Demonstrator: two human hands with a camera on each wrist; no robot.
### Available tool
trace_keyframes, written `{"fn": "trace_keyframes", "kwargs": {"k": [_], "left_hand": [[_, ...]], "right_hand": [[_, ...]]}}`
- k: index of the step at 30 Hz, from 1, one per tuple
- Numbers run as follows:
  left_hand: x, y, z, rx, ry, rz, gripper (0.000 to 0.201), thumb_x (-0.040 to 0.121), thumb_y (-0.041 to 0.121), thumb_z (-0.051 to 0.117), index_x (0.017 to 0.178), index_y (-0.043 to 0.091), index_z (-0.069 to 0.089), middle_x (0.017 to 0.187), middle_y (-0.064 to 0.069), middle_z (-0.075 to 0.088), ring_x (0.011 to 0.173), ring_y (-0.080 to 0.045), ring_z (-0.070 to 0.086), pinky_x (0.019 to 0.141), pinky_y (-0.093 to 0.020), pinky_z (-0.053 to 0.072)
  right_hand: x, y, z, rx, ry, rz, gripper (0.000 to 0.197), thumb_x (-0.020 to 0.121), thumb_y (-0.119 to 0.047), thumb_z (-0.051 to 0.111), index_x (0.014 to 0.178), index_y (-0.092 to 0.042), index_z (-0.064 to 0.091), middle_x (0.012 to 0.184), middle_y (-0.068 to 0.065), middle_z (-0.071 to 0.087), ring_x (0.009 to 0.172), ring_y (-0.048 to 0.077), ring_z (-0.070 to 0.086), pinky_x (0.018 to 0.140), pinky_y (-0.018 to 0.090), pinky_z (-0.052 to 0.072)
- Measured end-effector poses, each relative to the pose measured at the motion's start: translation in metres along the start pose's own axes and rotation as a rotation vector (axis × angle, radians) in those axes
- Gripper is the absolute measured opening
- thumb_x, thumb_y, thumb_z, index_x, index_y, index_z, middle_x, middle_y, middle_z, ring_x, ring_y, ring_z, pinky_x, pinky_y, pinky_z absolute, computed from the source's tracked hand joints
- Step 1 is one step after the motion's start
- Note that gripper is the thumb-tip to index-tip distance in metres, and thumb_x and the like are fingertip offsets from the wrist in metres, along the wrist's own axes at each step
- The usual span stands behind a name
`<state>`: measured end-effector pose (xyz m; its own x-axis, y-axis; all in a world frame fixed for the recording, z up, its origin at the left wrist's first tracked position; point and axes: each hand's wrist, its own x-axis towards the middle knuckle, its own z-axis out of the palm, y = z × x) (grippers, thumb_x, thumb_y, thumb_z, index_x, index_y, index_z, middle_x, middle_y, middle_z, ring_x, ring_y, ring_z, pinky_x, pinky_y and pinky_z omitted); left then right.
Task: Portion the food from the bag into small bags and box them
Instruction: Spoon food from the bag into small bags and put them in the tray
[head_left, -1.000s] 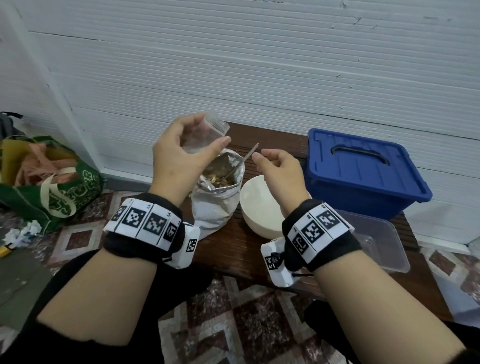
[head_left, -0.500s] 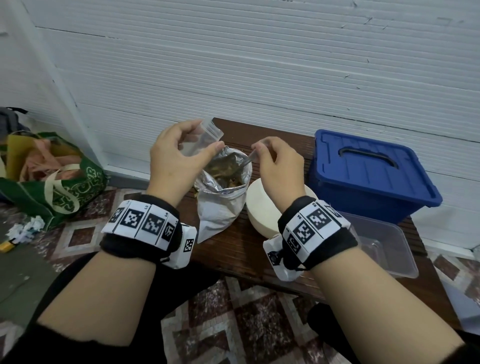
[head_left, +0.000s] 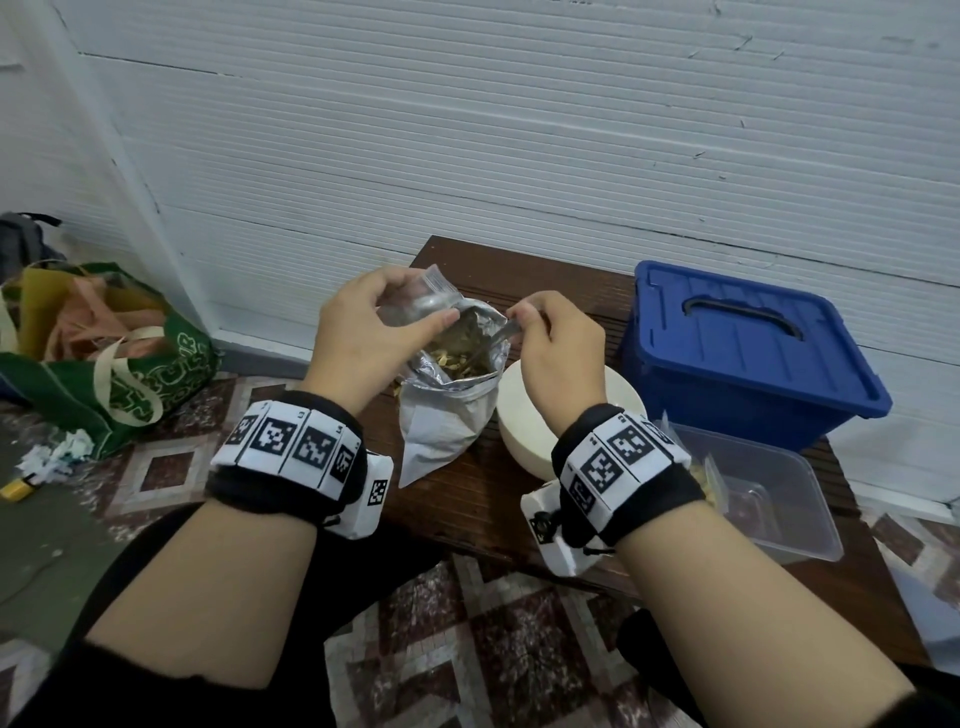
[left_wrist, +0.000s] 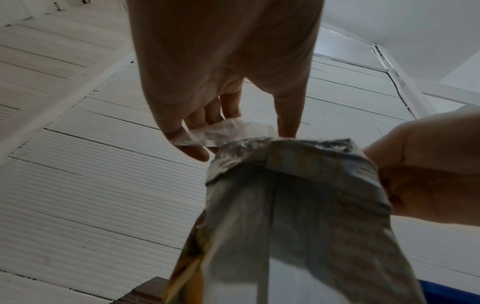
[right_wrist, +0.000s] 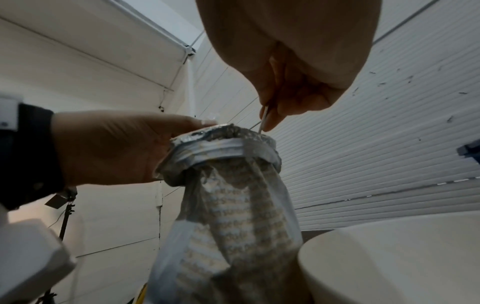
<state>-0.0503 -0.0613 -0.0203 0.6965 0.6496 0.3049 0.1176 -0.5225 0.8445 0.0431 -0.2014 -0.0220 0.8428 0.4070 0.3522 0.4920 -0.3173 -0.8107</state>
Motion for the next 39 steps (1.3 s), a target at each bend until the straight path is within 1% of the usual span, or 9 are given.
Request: {"fn": "trace_keyframes", "kwargs": {"k": [6,10,14,17,22,27,30,34,39], "left_hand": [[-0.001,0.001,-0.003,-0.022,-0.022,-0.023,0.036,0.073,0.034,0.081,0.1,0.033,0.058,0.09,0.024,0.058,0.082,0.018,0.052,0.072,0.003,0.039],[-0.001,0.003,-0.005,-0.027,-0.007,-0.02,0.038,0.073,0.035,0.08,0.103,0.031,0.058,0.09,0.024,0.058,0.081,0.019,0.052,0.071,0.002,0.04],[0.0,0.005,-0.009,0.01,0.013,0.011,0.045,0.072,0.035,0.081,0.111,0.026,0.061,0.091,0.023,0.059,0.079,0.019,0.053,0.07,0.003,0.04],[0.0,0.007,-0.014,0.055,-0.026,0.024,0.043,0.072,0.036,0.081,0.109,0.03,0.059,0.09,0.023,0.059,0.076,0.025,0.051,0.067,0.004,0.038],[0.002,0.005,-0.017,0.171,-0.111,0.016,0.047,0.069,0.041,0.081,0.111,0.027,0.064,0.094,0.019,0.06,0.084,0.011,0.052,0.073,-0.005,0.038],[0.005,0.006,-0.015,0.265,-0.187,0.015,0.06,0.067,0.046,0.08,0.119,0.021,0.064,0.104,0.012,0.062,0.094,-0.003,0.055,0.071,-0.006,0.034],[0.006,0.007,-0.015,0.269,-0.208,0.019,0.06,0.064,0.049,0.081,0.117,0.022,0.065,0.103,0.011,0.064,0.098,-0.007,0.058,0.081,-0.017,0.042],[0.008,0.004,-0.016,0.272,-0.226,0.021,0.057,0.057,0.061,0.079,0.106,0.034,0.067,0.102,0.014,0.068,0.104,-0.009,0.058,0.1,-0.04,0.044],[0.009,0.005,-0.016,0.262,-0.272,0.003,0.048,0.046,0.074,0.068,0.087,0.05,0.06,0.094,0.025,0.063,0.105,-0.006,0.056,0.105,-0.048,0.038]], "right_hand": [[0.003,-0.002,0.0,0.083,0.031,0.209,0.02,0.095,-0.012,0.046,0.084,-0.013,0.063,0.086,0.008,0.069,0.087,0.021,0.063,0.079,0.029,0.047],[0.009,-0.001,-0.006,0.11,0.118,0.291,0.022,0.097,-0.015,0.044,0.089,-0.014,0.064,0.09,0.01,0.069,0.082,0.019,0.061,0.076,0.034,0.049],[0.017,0.0,-0.012,0.155,0.206,0.339,0.024,0.099,-0.017,0.042,0.097,-0.011,0.065,0.095,0.01,0.069,0.077,0.014,0.059,0.06,0.017,0.043],[0.023,-0.001,-0.02,0.187,0.253,0.351,0.024,0.099,-0.017,0.041,0.097,-0.011,0.064,0.098,0.011,0.068,0.08,0.014,0.059,0.057,0.012,0.038],[0.031,-0.007,-0.035,0.214,0.337,0.342,0.023,0.1,-0.015,0.037,0.091,-0.015,0.058,0.1,0.013,0.067,0.076,0.012,0.055,0.057,0.016,0.039],[0.038,-0.013,-0.042,0.241,0.351,0.326,0.023,0.099,-0.015,0.037,0.091,-0.015,0.057,0.1,0.013,0.066,0.076,0.013,0.054,0.058,0.021,0.041],[0.04,-0.014,-0.038,0.245,0.301,0.316,0.022,0.1,-0.017,0.038,0.09,-0.017,0.058,0.102,0.012,0.066,0.07,0.005,0.05,0.052,0.009,0.036],[0.039,-0.017,-0.032,0.244,0.236,0.325,0.022,0.1,-0.016,0.038,0.093,-0.015,0.059,0.097,0.01,0.068,0.062,0.0,0.047,0.045,0.004,0.034],[0.041,-0.019,-0.027,0.217,0.166,0.312,0.024,0.1,-0.015,0.038,0.097,-0.012,0.062,0.093,0.009,0.068,0.06,0.0,0.045,0.043,0.003,0.033]]}}
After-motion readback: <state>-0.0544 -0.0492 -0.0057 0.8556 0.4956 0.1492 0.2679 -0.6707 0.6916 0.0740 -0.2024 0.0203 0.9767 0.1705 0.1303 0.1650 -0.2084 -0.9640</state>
